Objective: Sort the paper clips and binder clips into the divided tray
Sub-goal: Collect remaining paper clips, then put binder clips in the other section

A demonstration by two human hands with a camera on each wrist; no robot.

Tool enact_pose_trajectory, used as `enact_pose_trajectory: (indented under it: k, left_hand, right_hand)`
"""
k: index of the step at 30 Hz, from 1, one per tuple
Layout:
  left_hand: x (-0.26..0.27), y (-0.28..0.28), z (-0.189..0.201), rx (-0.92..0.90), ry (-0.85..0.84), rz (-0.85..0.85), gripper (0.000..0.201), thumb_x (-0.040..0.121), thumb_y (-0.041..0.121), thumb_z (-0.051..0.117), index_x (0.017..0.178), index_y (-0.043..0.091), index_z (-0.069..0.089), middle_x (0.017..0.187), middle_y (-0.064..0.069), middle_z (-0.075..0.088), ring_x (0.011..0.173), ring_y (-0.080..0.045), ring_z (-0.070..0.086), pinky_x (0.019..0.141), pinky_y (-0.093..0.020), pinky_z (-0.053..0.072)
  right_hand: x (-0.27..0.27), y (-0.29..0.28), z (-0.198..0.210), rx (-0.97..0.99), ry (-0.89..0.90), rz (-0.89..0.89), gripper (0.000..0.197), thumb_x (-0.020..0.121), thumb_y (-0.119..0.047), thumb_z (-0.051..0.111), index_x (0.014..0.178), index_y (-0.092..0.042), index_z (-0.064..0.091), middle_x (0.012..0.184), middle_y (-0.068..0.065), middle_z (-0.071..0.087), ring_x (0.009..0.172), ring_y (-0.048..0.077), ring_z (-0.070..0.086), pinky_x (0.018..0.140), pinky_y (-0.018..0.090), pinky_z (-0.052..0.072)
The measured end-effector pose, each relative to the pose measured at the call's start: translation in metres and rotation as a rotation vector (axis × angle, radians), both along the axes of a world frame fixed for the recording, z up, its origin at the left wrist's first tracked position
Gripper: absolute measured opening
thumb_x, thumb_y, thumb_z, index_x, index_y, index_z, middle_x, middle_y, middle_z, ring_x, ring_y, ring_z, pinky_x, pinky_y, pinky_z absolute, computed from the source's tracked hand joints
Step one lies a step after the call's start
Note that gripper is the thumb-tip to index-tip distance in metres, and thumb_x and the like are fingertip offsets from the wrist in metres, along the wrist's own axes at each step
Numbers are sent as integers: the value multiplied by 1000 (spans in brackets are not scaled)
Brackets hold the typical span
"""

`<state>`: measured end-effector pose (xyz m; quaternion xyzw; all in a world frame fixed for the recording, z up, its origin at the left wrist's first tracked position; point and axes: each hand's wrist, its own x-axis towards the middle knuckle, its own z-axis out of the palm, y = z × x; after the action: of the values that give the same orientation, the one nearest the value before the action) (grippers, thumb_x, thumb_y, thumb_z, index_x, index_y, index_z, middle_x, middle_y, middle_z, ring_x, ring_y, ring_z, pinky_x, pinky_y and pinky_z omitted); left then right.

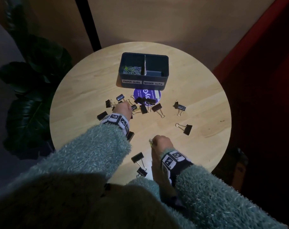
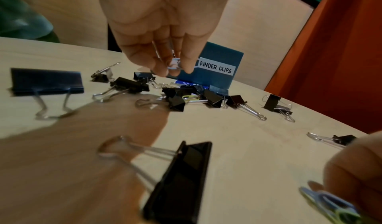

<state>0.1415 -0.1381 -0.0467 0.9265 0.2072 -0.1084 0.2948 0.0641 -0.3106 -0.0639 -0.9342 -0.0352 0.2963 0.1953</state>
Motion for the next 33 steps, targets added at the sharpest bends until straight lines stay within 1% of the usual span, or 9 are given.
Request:
enact_pose_trajectory:
  k: [3,5,7,10,12,15,20,26,33]
  left_hand:
    - [16,-3,0,61,44,-58,13,92,12,53,100,10,64,104,-13,67,96,-30,62,86,-38,53]
    - [26,-4,1,73,121,-114,19,94,13,51,110,13,63,114,-13,65,104,-31,60,90,-38,50]
    - [34,-5,-3,63,157,-155,28,95,12,48,120,13,60,125,-13,60,114,-30,56,97,-36,46]
    - [40,-7,-8,99,194,-286,35,96,9,44,129,9,56,135,-13,54,124,-28,50,99,-28,40]
    - [41,-9,-11,183,214,-319,36,95,8,47,129,10,56,133,-15,53,123,-30,50,101,-33,42]
    - [40,-9,-12,283,224,-303,34,91,10,54,124,14,59,126,-14,52,118,-30,50,99,-40,46]
    - [37,-10,-18,456,233,-404,31,90,15,58,121,11,61,118,-13,56,113,-29,53,95,-38,49]
    - [34,-17,-19,552,219,-501,34,90,12,55,123,5,57,125,-14,52,119,-30,47,98,-39,41]
    - [32,-16,-19,551,292,-577,32,93,20,53,123,9,56,125,-12,52,119,-27,46,100,-39,37]
  right_hand:
    - [-8,-2,-8,-40,-70,86,29,90,-10,58,118,-4,57,117,12,55,112,27,48,95,32,42]
    - [-12,-3,-11,-43,-111,90,32,88,-9,60,119,-6,55,119,11,48,115,26,41,98,33,40]
    - [-13,-3,-14,-13,-146,100,32,88,-6,59,120,-5,54,120,11,46,116,26,41,98,32,41]
    - [-12,1,-15,11,-165,159,29,91,-8,54,120,-5,53,118,11,51,112,25,46,91,29,41]
    - [-7,2,-14,21,-169,167,27,92,-9,52,119,-5,53,116,11,54,111,26,49,88,29,41]
    - [2,2,-12,45,-130,177,29,91,-6,52,120,-4,53,116,13,54,110,27,50,90,28,40]
    - [12,5,-13,42,-150,134,27,91,-4,50,117,-2,57,112,14,58,106,28,54,88,30,44]
    - [10,17,-21,-40,-150,223,34,90,-5,53,123,-3,52,118,14,54,113,30,48,93,32,42]
    - [15,35,-21,-179,-46,235,33,93,-10,48,125,-4,48,123,15,51,116,30,46,94,34,42]
